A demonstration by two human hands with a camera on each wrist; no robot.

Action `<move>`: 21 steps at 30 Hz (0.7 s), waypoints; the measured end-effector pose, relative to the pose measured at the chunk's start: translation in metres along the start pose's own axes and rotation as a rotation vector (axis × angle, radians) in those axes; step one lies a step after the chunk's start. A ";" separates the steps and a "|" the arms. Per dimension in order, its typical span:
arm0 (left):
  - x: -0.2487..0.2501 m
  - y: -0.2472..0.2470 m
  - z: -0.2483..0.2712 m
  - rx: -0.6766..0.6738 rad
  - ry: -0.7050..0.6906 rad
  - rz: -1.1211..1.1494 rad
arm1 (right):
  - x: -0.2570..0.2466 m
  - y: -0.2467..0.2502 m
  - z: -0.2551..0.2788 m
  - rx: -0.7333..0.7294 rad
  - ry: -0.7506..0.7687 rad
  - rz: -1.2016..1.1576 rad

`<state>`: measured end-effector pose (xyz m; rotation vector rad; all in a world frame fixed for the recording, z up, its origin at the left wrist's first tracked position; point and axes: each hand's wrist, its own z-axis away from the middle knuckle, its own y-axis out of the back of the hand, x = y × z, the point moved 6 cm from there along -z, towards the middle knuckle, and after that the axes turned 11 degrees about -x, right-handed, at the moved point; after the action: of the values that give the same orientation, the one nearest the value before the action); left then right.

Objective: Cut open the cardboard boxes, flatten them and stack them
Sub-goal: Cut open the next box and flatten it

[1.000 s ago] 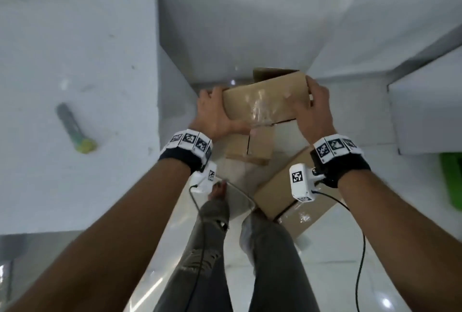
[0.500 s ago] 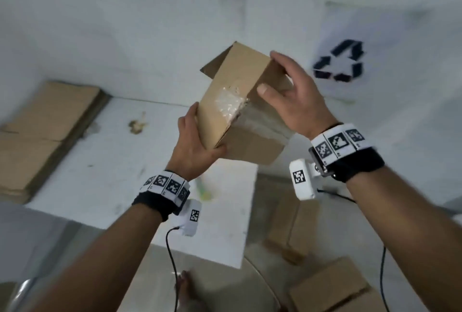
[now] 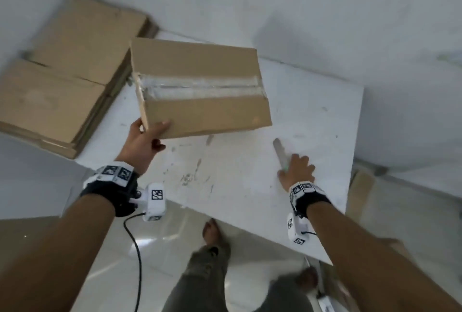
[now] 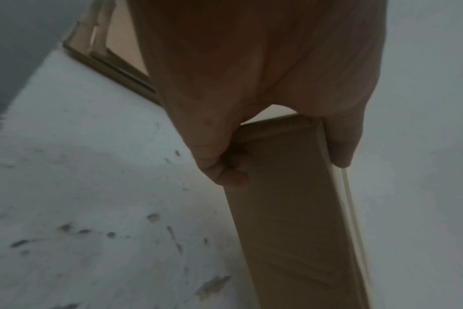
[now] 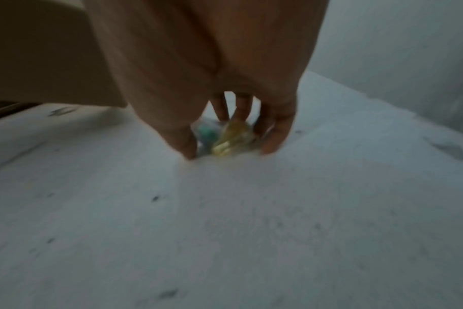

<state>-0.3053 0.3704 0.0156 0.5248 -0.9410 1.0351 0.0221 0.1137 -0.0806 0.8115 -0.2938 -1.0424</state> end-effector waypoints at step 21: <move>-0.070 -0.039 -0.003 -0.365 0.414 -0.745 | -0.100 0.109 0.096 -0.115 0.628 -0.511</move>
<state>-0.2820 0.3214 -0.0437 0.2932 -0.4738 0.2637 -0.0124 0.1833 0.0780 1.0914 0.5288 -1.1990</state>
